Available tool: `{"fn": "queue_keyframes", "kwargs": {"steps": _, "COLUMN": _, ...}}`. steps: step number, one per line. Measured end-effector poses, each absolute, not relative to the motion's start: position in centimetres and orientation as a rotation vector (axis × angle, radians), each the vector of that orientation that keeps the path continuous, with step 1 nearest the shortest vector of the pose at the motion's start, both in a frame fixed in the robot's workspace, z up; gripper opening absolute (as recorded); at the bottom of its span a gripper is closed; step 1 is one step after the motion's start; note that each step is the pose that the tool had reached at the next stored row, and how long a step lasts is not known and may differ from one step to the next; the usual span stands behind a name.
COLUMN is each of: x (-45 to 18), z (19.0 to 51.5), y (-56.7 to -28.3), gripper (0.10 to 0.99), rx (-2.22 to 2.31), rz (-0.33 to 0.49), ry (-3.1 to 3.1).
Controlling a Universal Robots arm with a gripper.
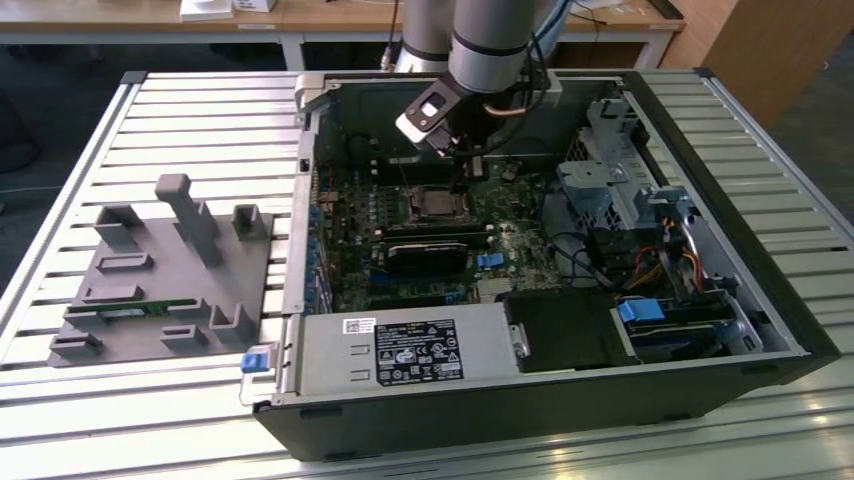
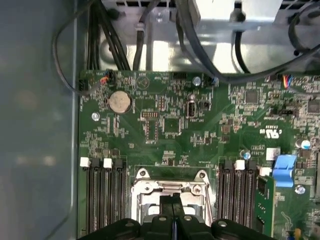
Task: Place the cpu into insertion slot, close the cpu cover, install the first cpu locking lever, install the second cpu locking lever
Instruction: 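Close the cpu cover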
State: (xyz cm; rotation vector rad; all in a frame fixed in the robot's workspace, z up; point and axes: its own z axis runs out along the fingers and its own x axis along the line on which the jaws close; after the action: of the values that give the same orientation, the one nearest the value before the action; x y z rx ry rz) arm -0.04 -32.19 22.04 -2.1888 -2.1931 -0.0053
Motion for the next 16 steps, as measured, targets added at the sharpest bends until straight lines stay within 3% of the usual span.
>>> {"fn": "queue_keyframes", "kwargs": {"steps": 16, "x": -1.4, "z": 21.8, "y": -32.2, "gripper": 0.118, "rx": -2.189, "rz": -0.005, "ry": -2.193}}
